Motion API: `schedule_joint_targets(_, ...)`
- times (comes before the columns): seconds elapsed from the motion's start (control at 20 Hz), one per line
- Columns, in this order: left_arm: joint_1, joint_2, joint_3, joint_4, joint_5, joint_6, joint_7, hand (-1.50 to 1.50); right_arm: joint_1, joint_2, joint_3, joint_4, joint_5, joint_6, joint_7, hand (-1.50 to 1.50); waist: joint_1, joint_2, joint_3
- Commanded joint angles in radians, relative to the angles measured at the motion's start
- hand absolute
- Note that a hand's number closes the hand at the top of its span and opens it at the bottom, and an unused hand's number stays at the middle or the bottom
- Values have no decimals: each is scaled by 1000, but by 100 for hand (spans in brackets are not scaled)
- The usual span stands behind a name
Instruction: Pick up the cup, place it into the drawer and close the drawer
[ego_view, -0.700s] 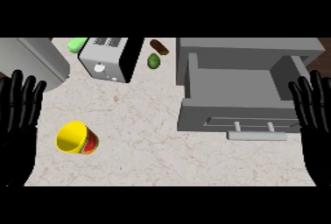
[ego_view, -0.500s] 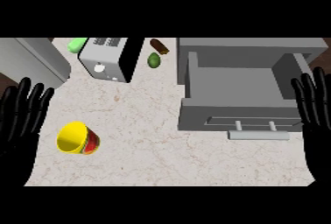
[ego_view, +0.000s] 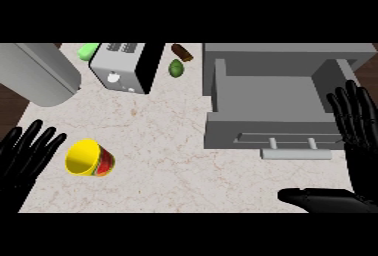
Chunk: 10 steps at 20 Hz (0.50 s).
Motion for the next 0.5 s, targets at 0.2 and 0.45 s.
schedule_joint_targets(0.2, -63, 67, 132, 303, 92, -174, -26, -150, 1, 29, 23, 51, 38, 10, -52, -150, -8, 2, 2)
schedule_joint_targets(0.45, -81, 70, 196, 362, -20, -169, -61, -150, -56, 11, -9, 32, 1, 24, 43, -150, -6, 1, 2)
